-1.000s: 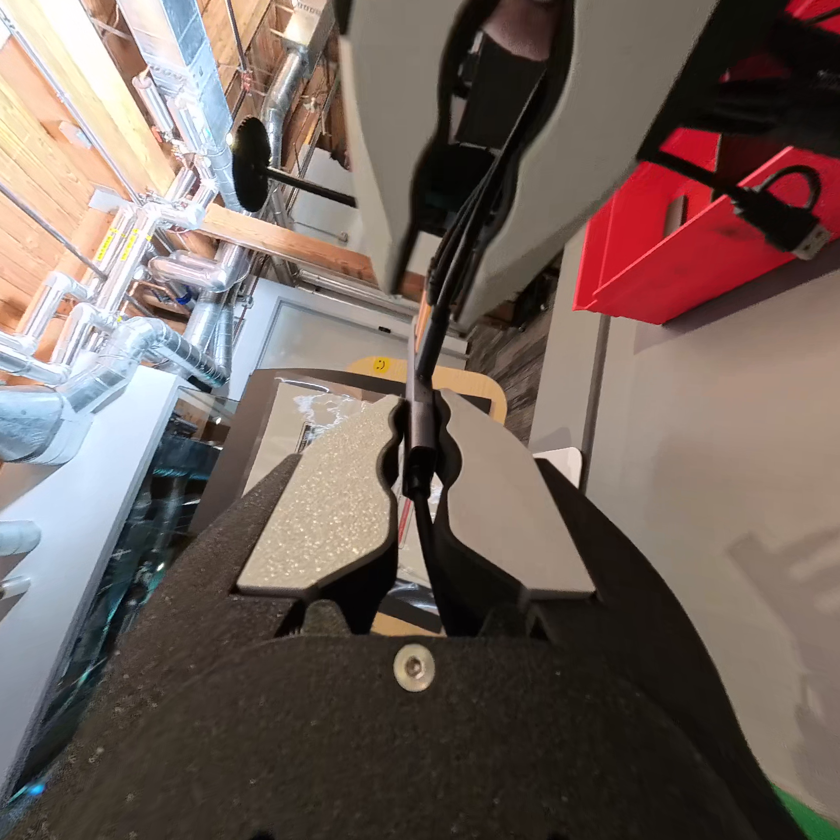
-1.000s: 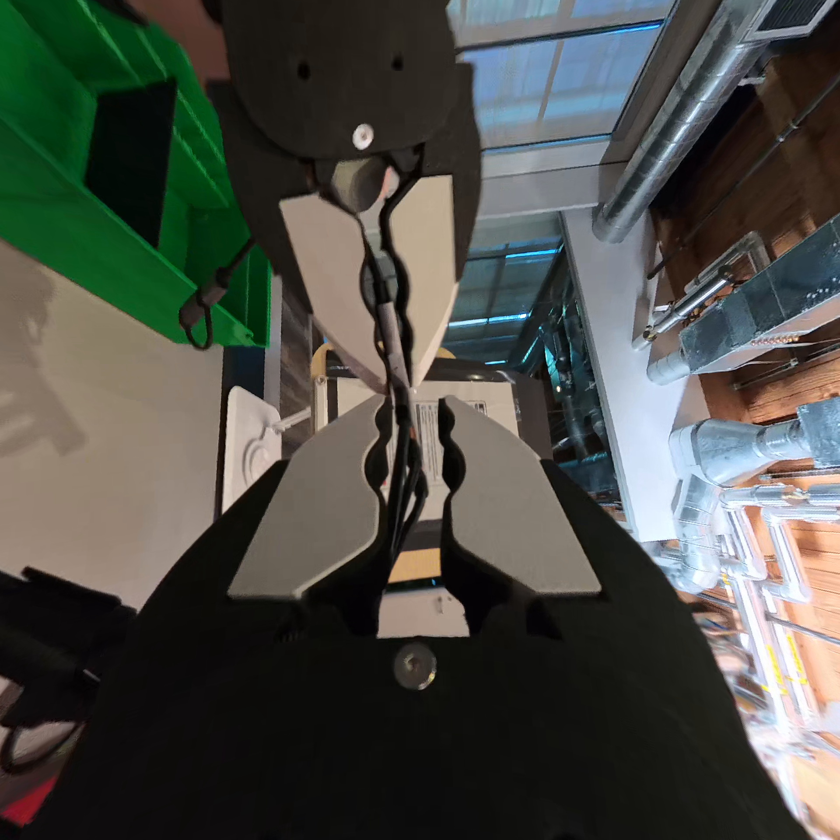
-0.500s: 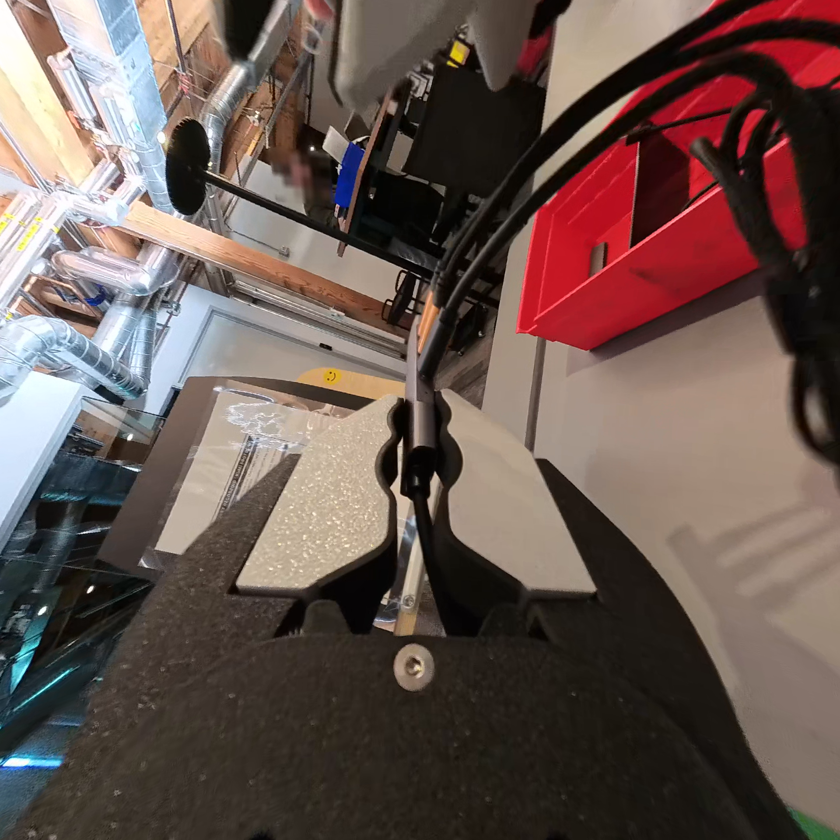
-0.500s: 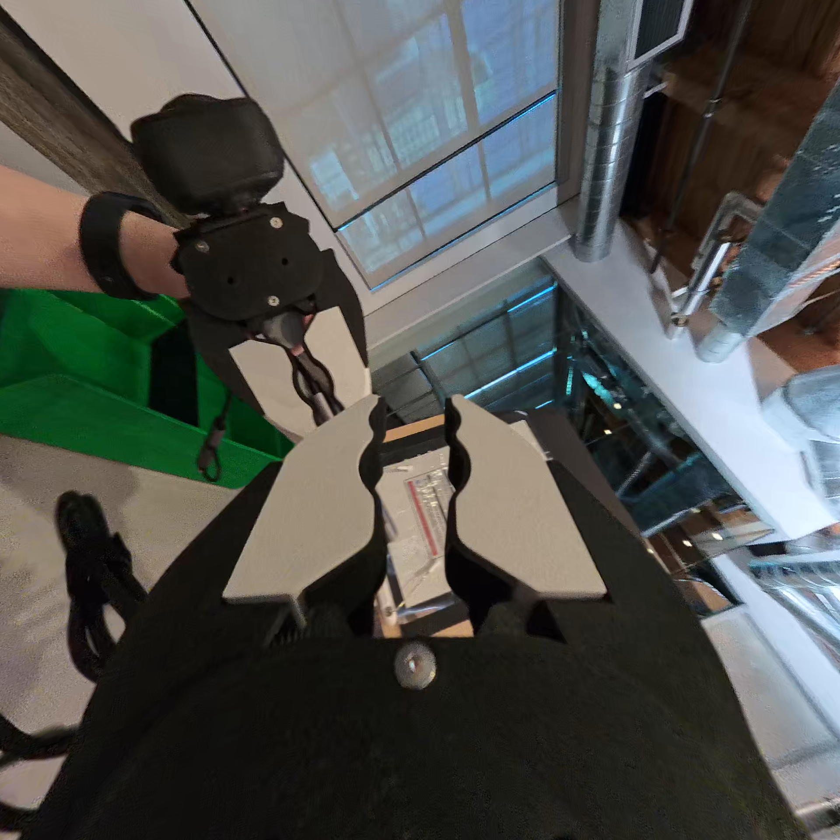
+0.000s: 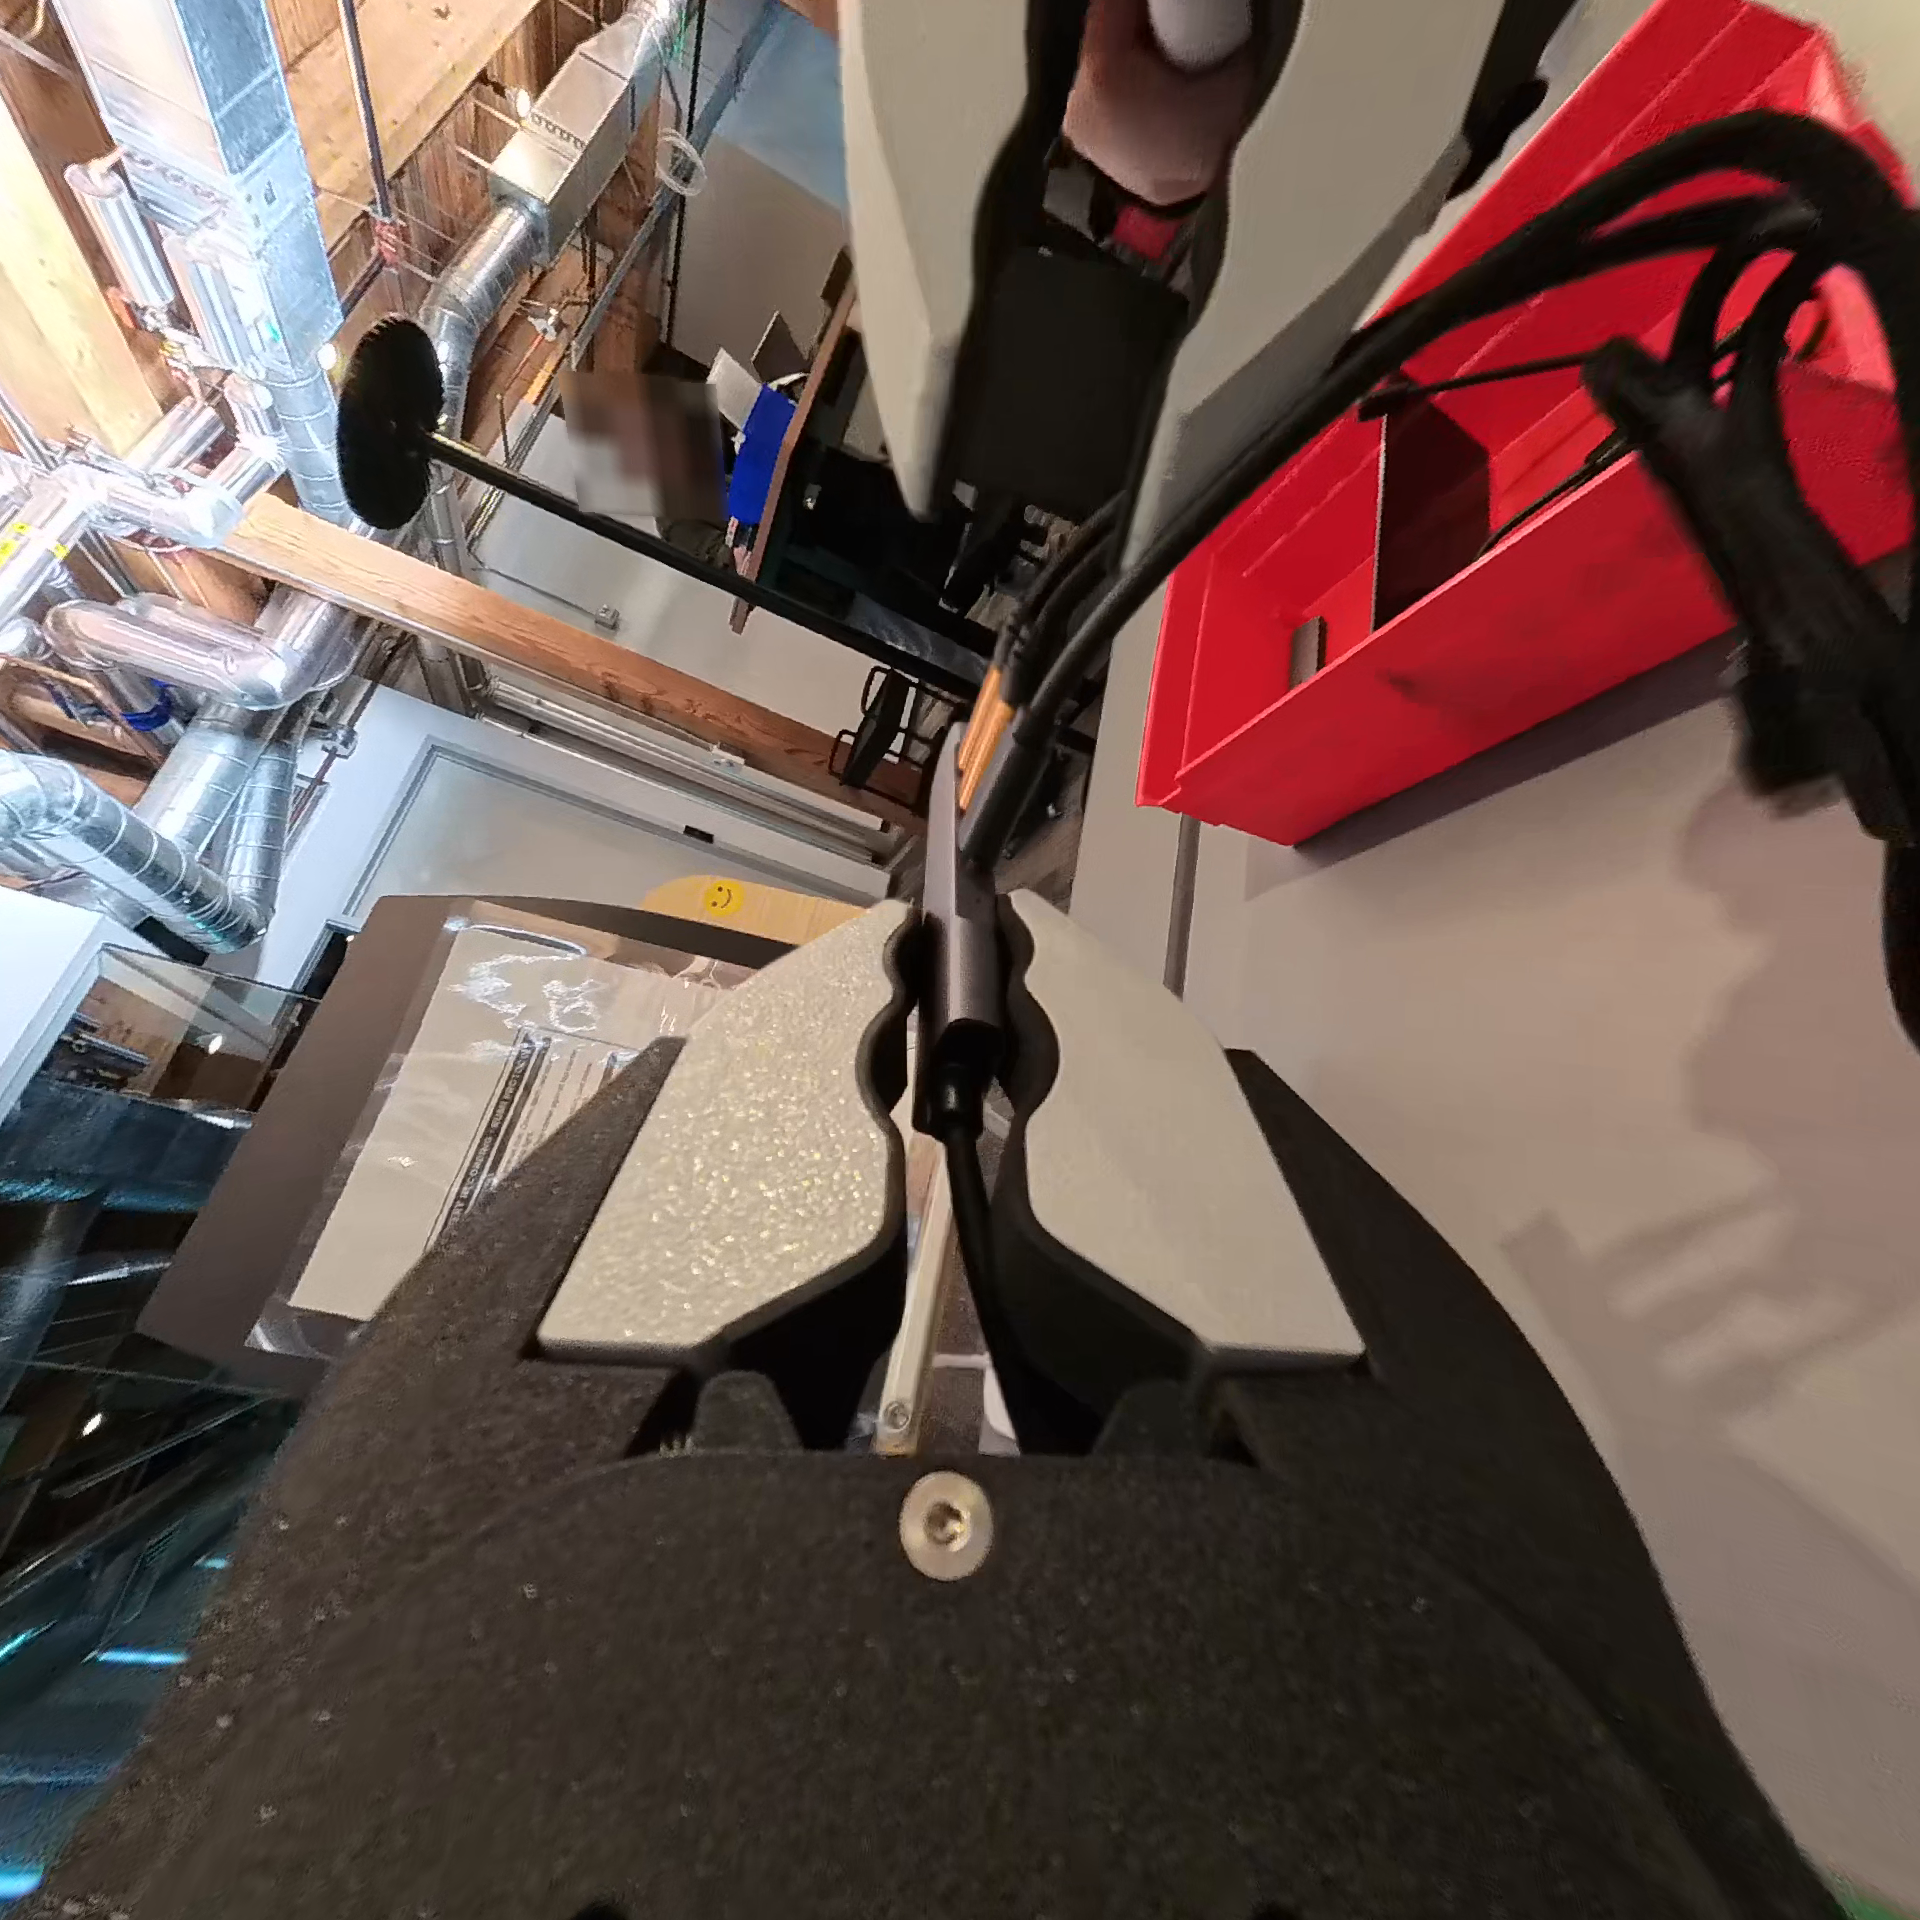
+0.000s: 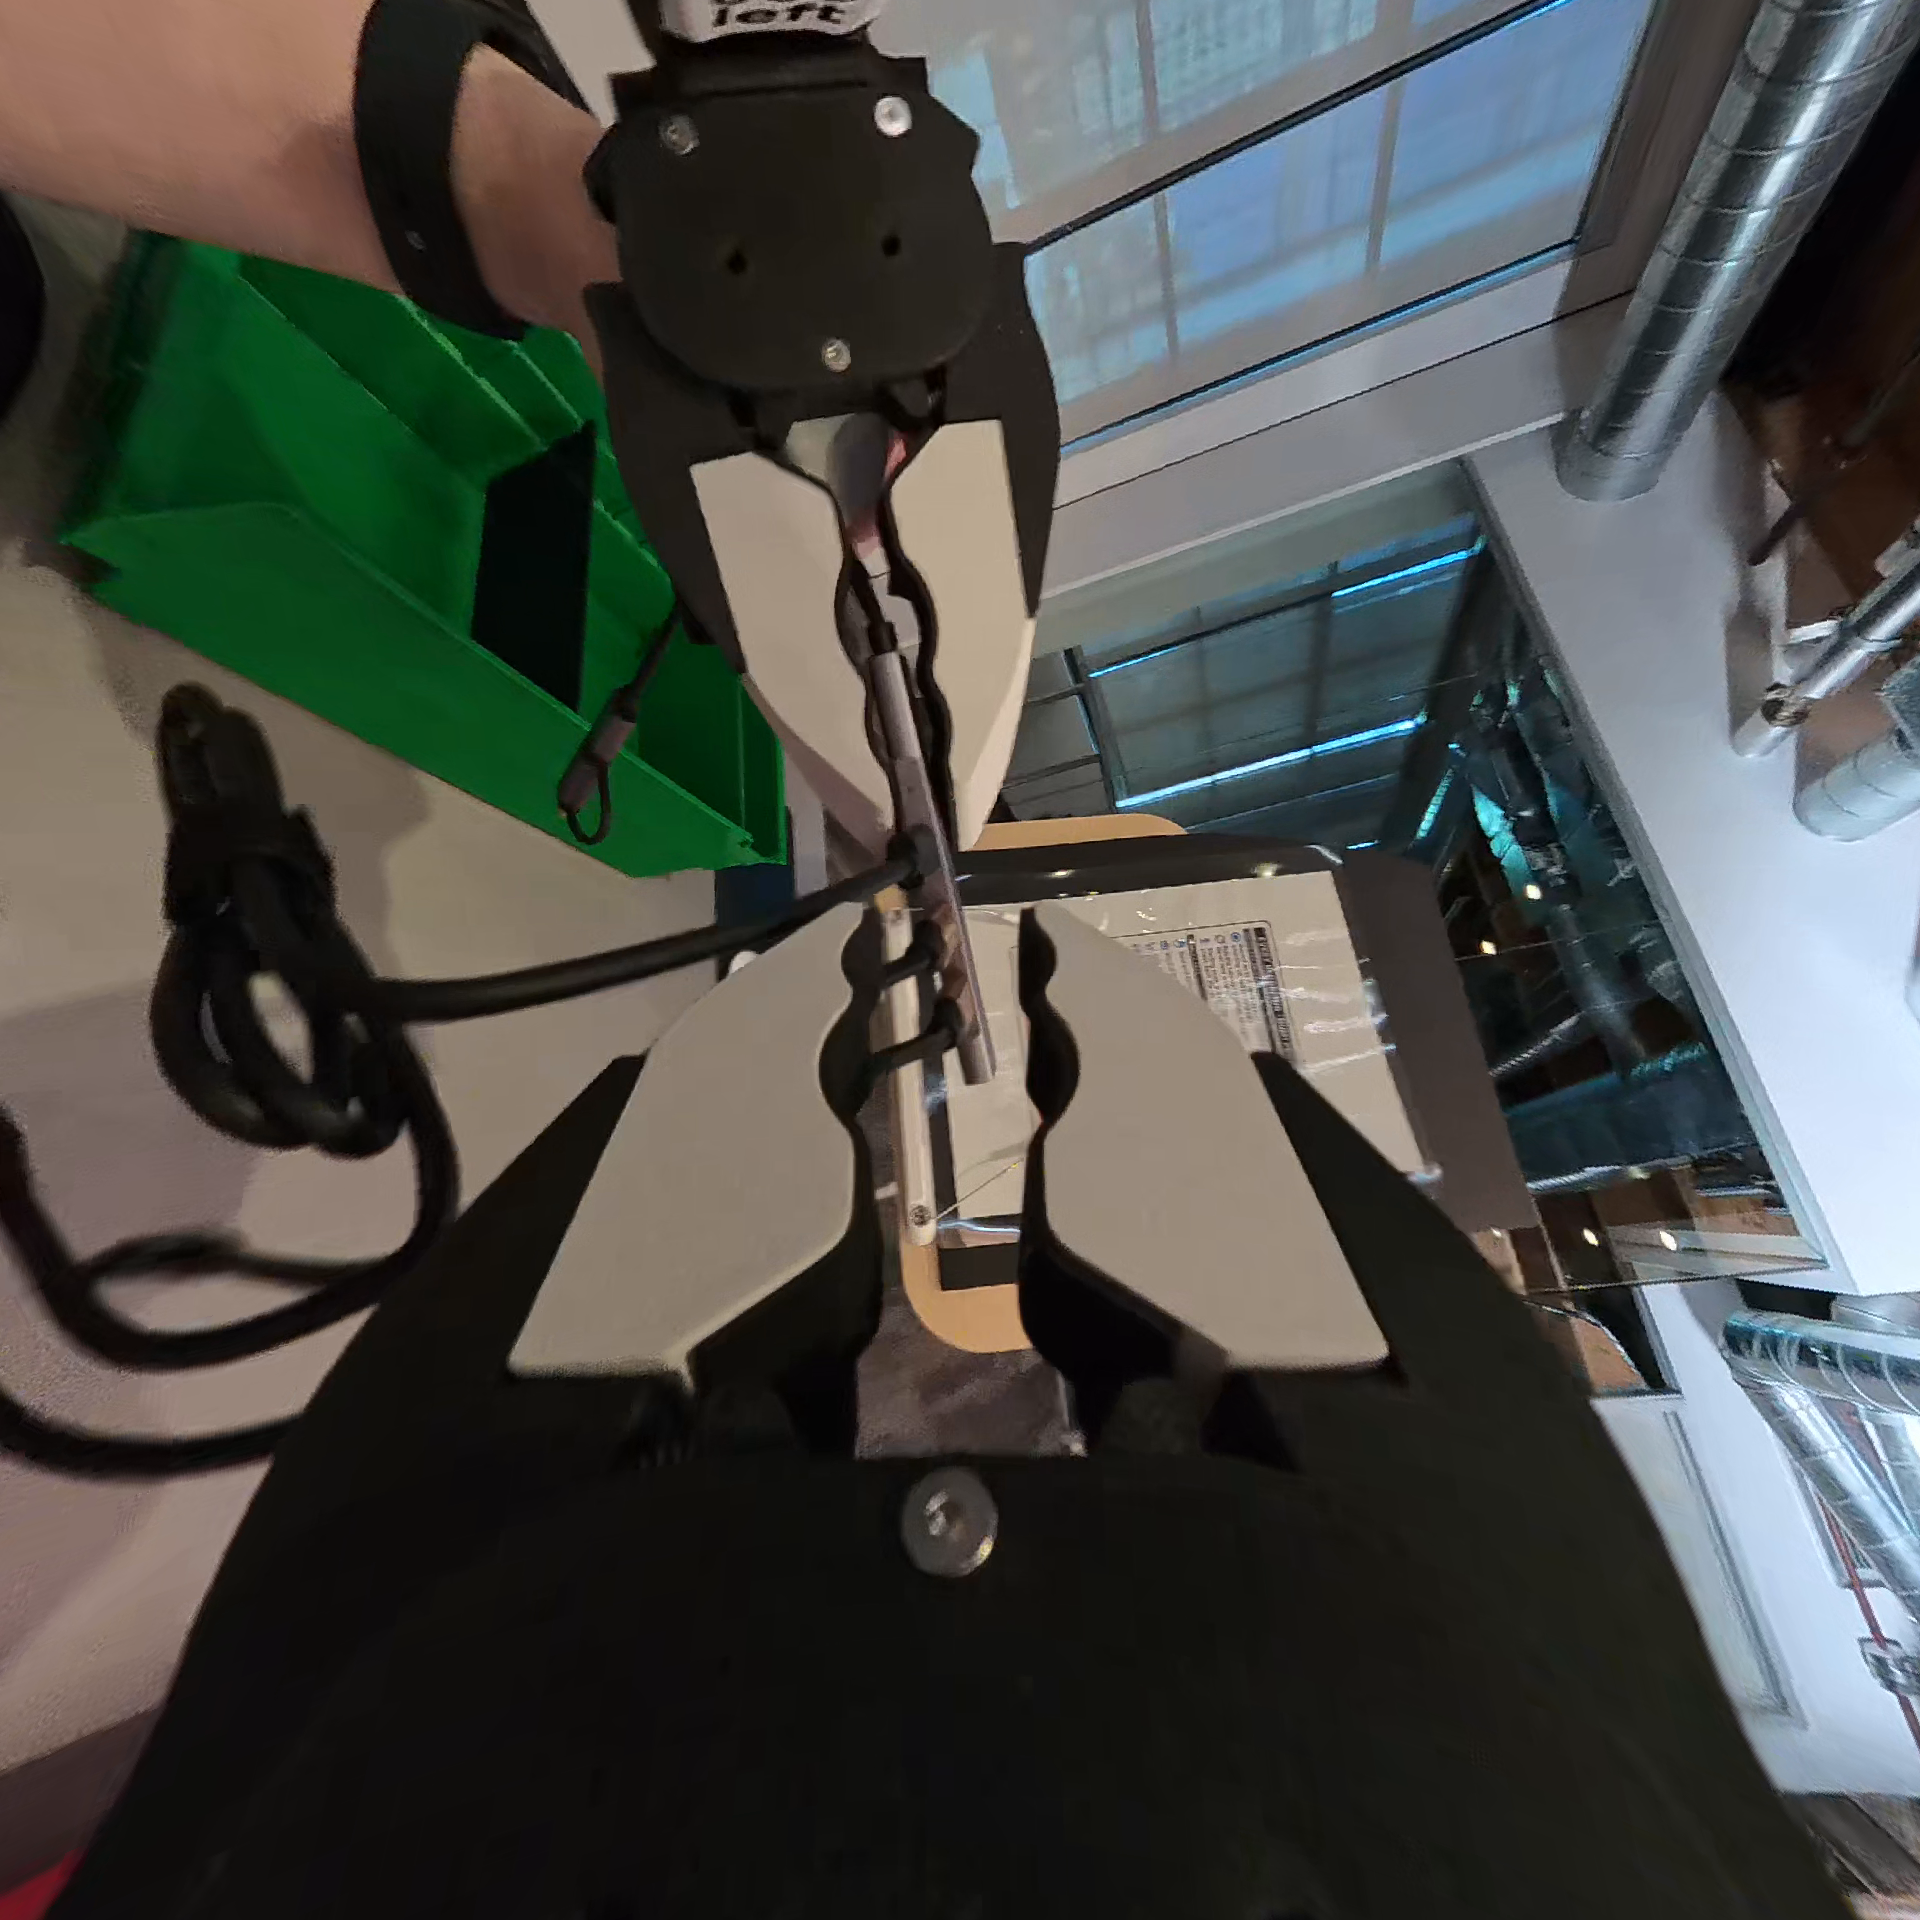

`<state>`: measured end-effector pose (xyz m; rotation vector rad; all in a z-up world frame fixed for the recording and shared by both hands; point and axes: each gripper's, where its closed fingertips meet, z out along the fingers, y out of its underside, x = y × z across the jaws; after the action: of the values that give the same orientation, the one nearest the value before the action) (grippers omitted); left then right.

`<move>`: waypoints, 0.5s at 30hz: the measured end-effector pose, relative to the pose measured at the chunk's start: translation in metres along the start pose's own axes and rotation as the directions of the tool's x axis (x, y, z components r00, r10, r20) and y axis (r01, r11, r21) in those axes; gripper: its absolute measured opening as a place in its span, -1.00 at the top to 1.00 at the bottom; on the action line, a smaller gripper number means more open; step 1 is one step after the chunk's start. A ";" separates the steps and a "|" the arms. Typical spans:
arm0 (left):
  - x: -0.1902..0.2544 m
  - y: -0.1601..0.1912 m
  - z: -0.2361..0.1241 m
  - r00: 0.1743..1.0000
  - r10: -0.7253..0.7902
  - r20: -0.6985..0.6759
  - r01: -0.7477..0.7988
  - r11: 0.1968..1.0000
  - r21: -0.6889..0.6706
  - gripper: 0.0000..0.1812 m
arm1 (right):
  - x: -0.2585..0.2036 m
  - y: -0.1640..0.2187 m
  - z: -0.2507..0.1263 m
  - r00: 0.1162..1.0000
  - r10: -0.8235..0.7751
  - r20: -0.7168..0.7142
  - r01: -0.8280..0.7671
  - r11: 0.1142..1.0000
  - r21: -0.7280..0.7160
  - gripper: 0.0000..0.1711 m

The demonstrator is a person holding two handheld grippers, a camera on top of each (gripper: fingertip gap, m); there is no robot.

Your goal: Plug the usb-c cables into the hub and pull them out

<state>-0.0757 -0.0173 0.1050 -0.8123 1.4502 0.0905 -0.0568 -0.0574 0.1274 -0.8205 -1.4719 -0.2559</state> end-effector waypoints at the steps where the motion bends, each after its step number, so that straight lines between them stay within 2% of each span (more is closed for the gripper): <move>1: 0.001 -0.002 -0.001 1.000 -0.005 -0.007 0.006 1.000 0.009 0.88 | -0.004 0.000 -0.002 1.000 -0.006 0.028 0.006 1.000 -0.004 0.70; 5: -0.001 -0.006 -0.005 0.999 -0.040 -0.020 0.041 0.998 0.041 0.87 | -0.017 -0.007 -0.007 0.995 -0.022 0.100 0.021 1.000 0.006 0.70; 10: 0.001 -0.005 -0.004 0.999 -0.041 -0.029 0.041 0.999 0.014 0.88 | -0.015 -0.006 0.001 0.994 -0.099 0.048 0.101 0.993 -0.057 0.59; 15: 0.004 -0.005 0.000 0.996 -0.079 -0.047 0.077 0.997 -0.029 0.88 | -0.011 -0.007 0.009 0.995 -0.104 0.015 0.105 0.991 -0.089 0.64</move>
<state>-0.0729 -0.0228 0.1033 -0.8978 1.4630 0.0318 -0.0700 -0.0605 0.1182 -0.8185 -1.5235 -0.3992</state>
